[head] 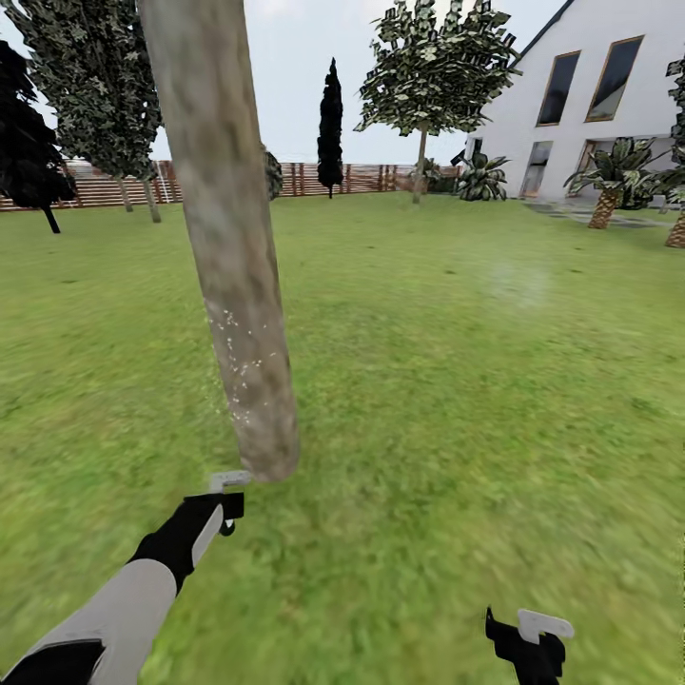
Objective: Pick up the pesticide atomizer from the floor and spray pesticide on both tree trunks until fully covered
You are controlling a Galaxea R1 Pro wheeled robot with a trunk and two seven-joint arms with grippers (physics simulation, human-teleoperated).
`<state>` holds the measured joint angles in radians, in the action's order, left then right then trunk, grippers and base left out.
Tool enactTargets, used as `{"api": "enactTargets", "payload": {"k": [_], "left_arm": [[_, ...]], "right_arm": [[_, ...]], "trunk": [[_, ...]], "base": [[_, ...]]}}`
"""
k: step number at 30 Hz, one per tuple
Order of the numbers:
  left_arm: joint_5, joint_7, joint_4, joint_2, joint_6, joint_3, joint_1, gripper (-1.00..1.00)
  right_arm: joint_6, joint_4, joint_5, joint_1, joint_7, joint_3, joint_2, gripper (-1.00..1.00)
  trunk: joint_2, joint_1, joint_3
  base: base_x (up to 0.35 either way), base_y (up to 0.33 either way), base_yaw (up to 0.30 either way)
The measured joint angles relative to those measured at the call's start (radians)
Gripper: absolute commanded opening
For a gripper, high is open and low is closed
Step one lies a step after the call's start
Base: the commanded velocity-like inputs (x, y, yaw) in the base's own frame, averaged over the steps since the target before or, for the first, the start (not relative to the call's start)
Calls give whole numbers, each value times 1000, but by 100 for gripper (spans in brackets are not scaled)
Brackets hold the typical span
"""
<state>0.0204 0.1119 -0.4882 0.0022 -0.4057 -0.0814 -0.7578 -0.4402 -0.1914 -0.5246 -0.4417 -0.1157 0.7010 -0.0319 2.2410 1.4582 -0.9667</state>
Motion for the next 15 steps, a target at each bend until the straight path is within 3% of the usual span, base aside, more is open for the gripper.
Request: {"api": "enactTargets", "payload": {"k": [5,7,15], "left_arm": [[-5,6,0,-1,1,0,0,-100],[-7,49,0,-1,1,0,0,-100],[0,69,0,-2,2,0,0,-100]], "right_arm": [[0,1,0,0,0,0,0,100],[0,1,0,0,0,0,1,100],[0,1,0,0,0,0,1,100]], "trunk": [[0,0,0],[0,0,0],[0,0,0]], "base": [[0,-273,241],[0,-273,197],[0,-273,14]]}}
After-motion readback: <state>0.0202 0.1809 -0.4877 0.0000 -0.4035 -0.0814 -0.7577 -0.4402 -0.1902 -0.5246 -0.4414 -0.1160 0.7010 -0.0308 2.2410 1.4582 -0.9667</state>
